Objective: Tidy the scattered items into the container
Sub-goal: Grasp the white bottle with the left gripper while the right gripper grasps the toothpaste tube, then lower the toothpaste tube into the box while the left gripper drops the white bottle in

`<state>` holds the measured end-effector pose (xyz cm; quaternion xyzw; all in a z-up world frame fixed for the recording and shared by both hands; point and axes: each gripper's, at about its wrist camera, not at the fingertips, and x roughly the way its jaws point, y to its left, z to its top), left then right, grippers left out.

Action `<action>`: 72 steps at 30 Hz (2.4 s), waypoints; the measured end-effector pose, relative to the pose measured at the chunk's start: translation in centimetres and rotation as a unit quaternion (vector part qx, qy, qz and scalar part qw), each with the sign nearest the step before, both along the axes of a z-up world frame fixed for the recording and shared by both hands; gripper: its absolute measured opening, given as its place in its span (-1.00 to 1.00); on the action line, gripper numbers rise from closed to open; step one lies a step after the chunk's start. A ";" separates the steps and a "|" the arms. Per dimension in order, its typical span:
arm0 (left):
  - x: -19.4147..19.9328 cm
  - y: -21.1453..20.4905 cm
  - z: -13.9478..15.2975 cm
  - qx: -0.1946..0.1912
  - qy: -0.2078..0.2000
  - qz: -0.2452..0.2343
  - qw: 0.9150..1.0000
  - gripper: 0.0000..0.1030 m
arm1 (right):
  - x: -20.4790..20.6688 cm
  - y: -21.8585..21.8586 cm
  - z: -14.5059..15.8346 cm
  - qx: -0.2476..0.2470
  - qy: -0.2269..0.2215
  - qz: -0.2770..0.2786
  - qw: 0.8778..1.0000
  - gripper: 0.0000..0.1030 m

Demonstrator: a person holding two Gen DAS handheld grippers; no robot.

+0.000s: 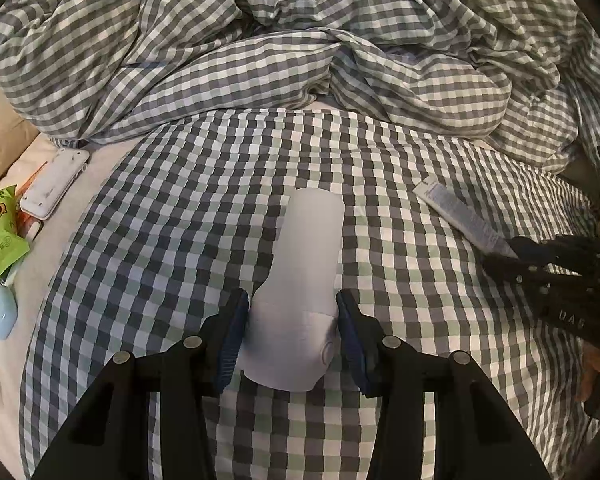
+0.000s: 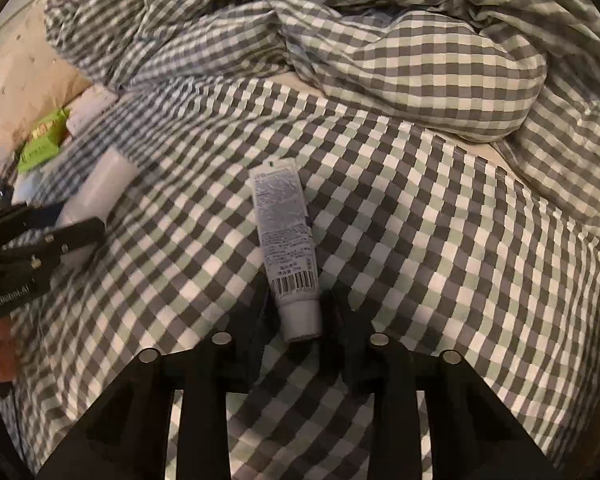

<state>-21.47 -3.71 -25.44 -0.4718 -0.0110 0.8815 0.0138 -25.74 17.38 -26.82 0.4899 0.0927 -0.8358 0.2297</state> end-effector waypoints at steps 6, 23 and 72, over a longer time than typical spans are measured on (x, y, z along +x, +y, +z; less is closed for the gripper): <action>0.0 -0.1 -0.1 0.003 0.000 0.000 1.000 -0.11 | 0.6 -0.2 0.1 0.000 0.006 0.008 1.000 -0.53; 1.3 -0.2 2.0 -0.008 0.014 0.008 1.000 -0.12 | 5.5 3.8 6.0 -0.073 0.072 -0.023 0.994 -0.53; 19.4 31.8 26.9 0.058 0.217 -0.202 0.953 -0.12 | 31.6 34.2 26.9 -0.075 0.256 -0.287 0.920 -0.52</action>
